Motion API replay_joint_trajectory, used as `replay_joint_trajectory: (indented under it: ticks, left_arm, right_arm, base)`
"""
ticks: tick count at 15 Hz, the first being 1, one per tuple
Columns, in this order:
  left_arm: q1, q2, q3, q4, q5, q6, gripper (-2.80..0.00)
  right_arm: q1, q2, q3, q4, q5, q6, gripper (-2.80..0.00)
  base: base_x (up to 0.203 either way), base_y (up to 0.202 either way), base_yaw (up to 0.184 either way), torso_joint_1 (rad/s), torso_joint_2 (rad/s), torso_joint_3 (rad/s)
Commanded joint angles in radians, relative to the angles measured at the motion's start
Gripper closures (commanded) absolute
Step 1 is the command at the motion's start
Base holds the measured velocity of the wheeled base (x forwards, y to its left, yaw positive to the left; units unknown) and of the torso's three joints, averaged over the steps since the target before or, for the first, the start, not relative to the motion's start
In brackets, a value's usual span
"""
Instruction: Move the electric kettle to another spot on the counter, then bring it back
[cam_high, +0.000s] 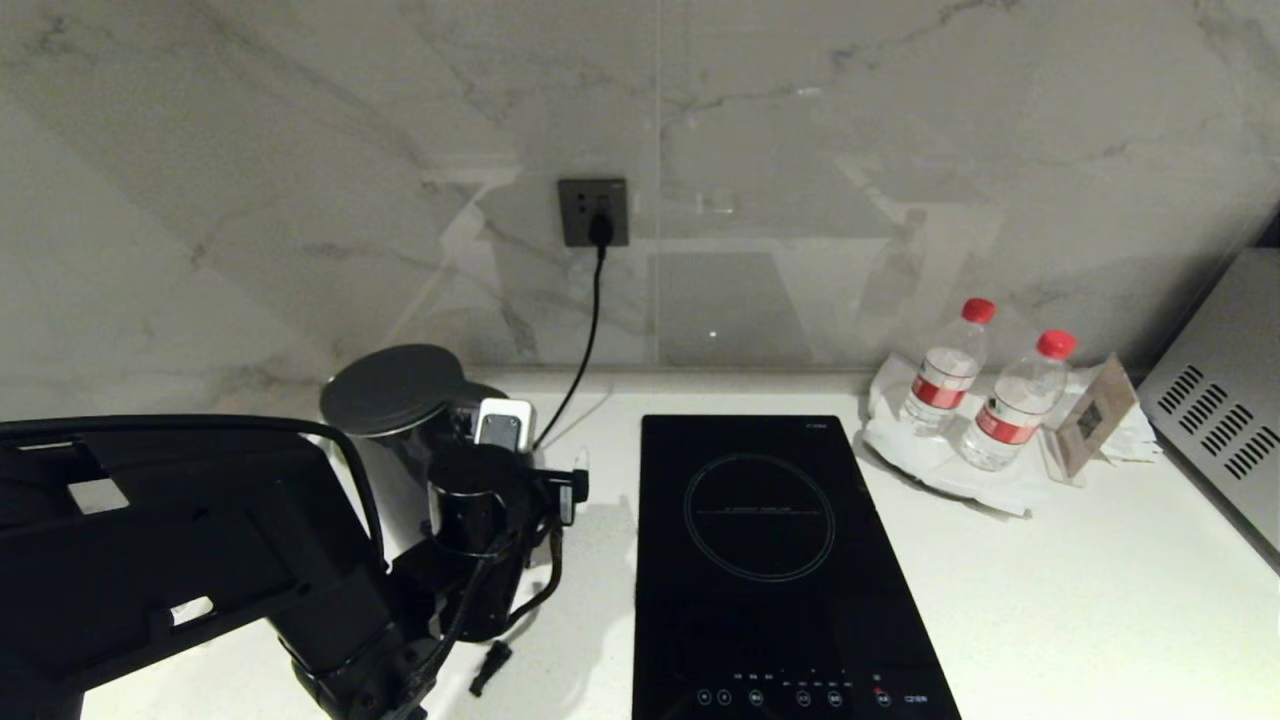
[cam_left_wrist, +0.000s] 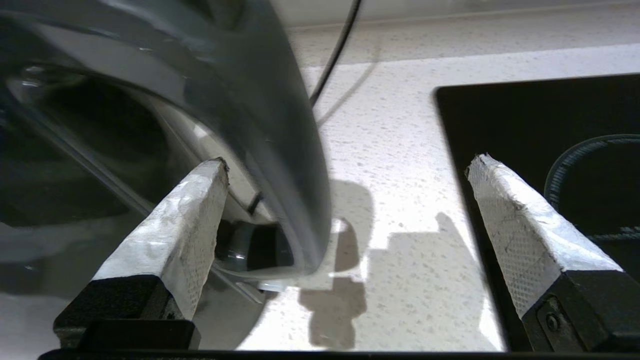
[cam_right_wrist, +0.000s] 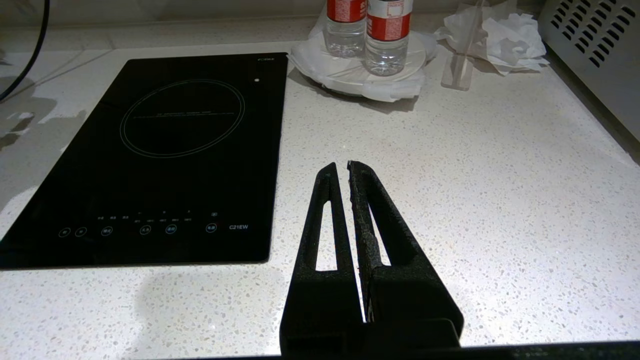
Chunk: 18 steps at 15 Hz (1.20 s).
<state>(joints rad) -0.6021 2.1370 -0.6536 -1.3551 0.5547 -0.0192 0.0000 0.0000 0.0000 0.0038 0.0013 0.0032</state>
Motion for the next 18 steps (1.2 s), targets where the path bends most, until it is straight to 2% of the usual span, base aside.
replay_joint_trajectory:
  ticks: [1, 6, 10, 13, 15, 18]
  left_arm:
    - [-0.007, 0.002, 0.005, -0.009, 0.004, -0.005, -2.8]
    - [-0.038, -0.018, 0.064, -0.01, 0.005, -0.035, -2.8]
    - [-0.038, -0.082, 0.16, -0.01, 0.0, -0.071, -2.8]
    - [-0.037, -0.189, 0.273, -0.01, -0.031, -0.09, -2.8]
    - [-0.037, -0.273, 0.321, -0.009, -0.059, -0.104, -2.8]
    - [-0.038, -0.391, 0.379, -0.008, -0.067, -0.107, -2.8]
  right_arm:
    - [0.0, 0.002, 0.002, 0.0, 0.0, 0.0, 0.0]
    - [0.0, 0.002, 0.0, 0.001, 0.0, 0.0, 0.0]
    - [0.0, 0.0, 0.0, 0.001, 0.0, 0.0, 0.0]
    - [0.0, 0.002, 0.0, 0.001, 0.0, 0.0, 0.0]
    - [0.0, 0.002, 0.0, 0.001, 0.0, 0.0, 0.0]
    - [0.0, 0.0, 0.001, 0.001, 0.0, 0.0, 0.0]
  base:
    - [0.0, 0.0, 0.0, 0.0, 0.0, 0.0]
    - [0.0, 0.0, 0.0, 0.0, 0.0, 0.0]
    - [0.0, 0.0, 0.0, 0.0, 0.0, 0.0]
    - [0.0, 0.0, 0.0, 0.0, 0.0, 0.0]
    - [0.0, 0.0, 0.0, 0.0, 0.0, 0.0]
    - [0.0, 0.0, 0.0, 0.0, 0.0, 0.0]
